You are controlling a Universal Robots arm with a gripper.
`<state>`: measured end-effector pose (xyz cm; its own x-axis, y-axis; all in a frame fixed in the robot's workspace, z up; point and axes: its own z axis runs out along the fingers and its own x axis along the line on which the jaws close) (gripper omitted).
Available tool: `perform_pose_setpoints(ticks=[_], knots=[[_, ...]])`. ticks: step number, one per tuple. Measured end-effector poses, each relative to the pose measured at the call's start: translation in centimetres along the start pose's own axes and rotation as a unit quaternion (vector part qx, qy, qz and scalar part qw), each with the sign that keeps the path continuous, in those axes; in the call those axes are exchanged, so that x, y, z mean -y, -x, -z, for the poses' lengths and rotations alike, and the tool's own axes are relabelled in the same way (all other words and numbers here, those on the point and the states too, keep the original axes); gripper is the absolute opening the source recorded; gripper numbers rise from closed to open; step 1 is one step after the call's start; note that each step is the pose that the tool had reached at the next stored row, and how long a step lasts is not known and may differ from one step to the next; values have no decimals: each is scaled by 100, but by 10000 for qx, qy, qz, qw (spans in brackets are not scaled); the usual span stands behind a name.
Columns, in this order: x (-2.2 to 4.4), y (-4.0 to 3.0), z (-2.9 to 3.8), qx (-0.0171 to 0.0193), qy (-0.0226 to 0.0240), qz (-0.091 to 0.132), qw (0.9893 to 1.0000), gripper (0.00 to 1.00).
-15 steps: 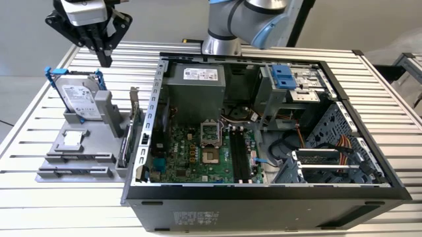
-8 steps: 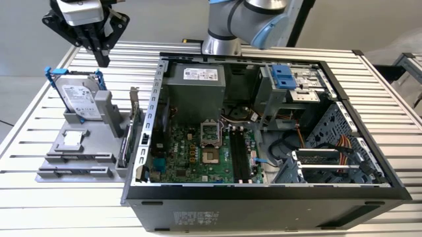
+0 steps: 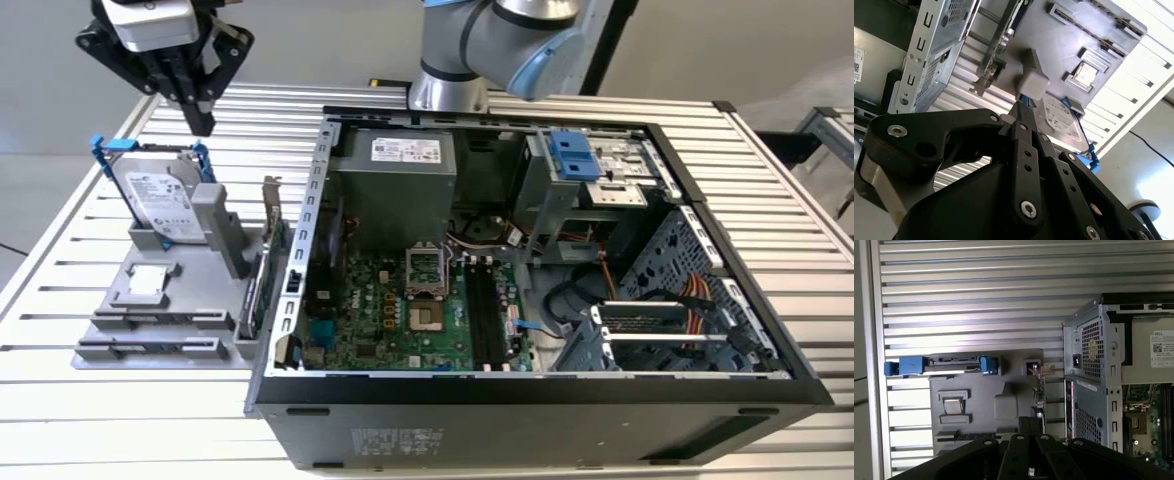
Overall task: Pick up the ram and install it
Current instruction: 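Reach for the ram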
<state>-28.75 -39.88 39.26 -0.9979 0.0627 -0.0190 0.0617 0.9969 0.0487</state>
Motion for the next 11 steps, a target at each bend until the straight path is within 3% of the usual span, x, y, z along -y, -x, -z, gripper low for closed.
perform_pose_setpoints(ticks=[11], knots=[[5,-78,2,0,0,0,10000,0]])
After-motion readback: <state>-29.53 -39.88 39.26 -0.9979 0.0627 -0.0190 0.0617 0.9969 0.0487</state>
